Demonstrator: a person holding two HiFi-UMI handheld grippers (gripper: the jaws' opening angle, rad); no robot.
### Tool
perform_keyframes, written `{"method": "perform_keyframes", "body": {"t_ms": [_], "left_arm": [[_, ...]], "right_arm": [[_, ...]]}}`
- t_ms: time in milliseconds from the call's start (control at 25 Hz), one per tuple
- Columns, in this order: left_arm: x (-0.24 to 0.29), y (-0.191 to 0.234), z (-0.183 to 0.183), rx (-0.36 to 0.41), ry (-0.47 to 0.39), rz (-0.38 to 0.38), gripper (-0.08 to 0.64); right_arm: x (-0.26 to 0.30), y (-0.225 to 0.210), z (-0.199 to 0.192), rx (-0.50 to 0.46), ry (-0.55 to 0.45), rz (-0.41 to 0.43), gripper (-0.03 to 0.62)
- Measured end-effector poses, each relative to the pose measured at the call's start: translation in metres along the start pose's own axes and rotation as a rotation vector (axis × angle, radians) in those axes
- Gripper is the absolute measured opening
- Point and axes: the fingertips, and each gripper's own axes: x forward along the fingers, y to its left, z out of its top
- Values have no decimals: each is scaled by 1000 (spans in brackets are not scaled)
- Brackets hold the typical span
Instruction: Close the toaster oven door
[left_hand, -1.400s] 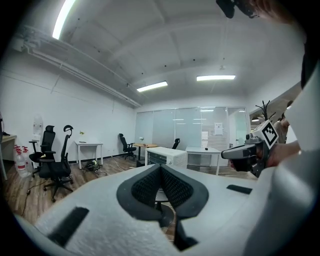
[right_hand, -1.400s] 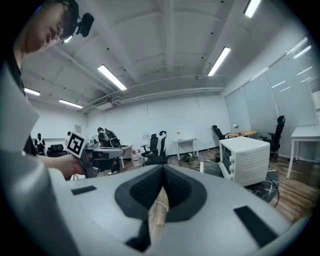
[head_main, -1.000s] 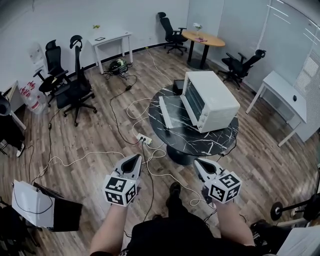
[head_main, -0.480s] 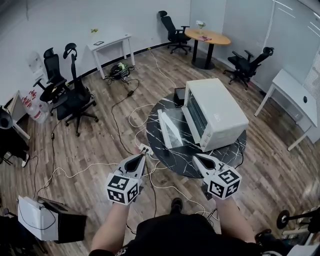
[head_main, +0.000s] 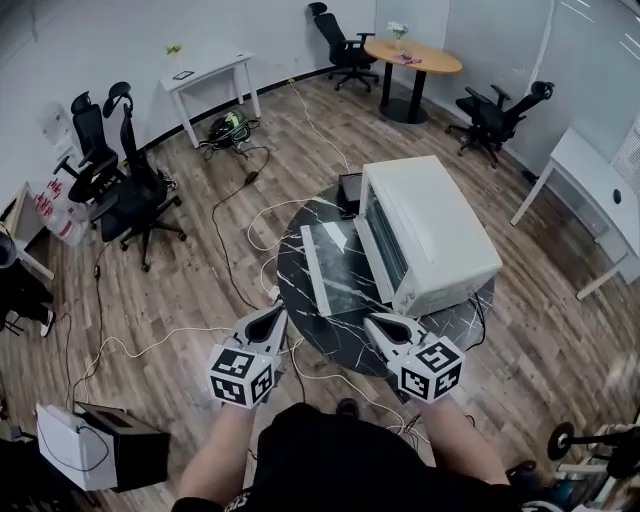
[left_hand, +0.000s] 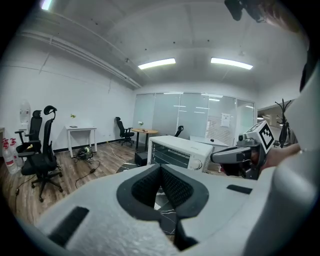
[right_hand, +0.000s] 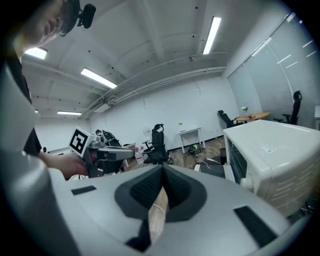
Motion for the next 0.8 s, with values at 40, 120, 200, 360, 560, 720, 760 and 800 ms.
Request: {"method": "perform_keyframes", "body": {"t_ms": [40,120,200,360,560,720,760,800], "left_arm": [[5,4,-1,-2,6,-5,0],[15,15,0,-11,8,-13,0],[24,27,1,-17,6,-25,0],[35,53,3,-33,8,-58,0],[50,79,-14,-48,32,-110,0],[64,93,-34,-70,69,-128,0],[66,93,-41,-74,82,-138,0],[68,92,-47,-75,96,-147,0]], "right_arm": [[5,-2,0,0,4,-1,6],[16,-6,-1,-3,18,-10,6],[27,-10,2,2,25,-24,6],[51,-9,12,6,35,-53,6],[81,-10,18,9,41,-99,6],[95,-12,8,24,70,-116,6],[95,-14,4,33,80,-123,6],[96,-17,1,42,87,-130,6]]}}
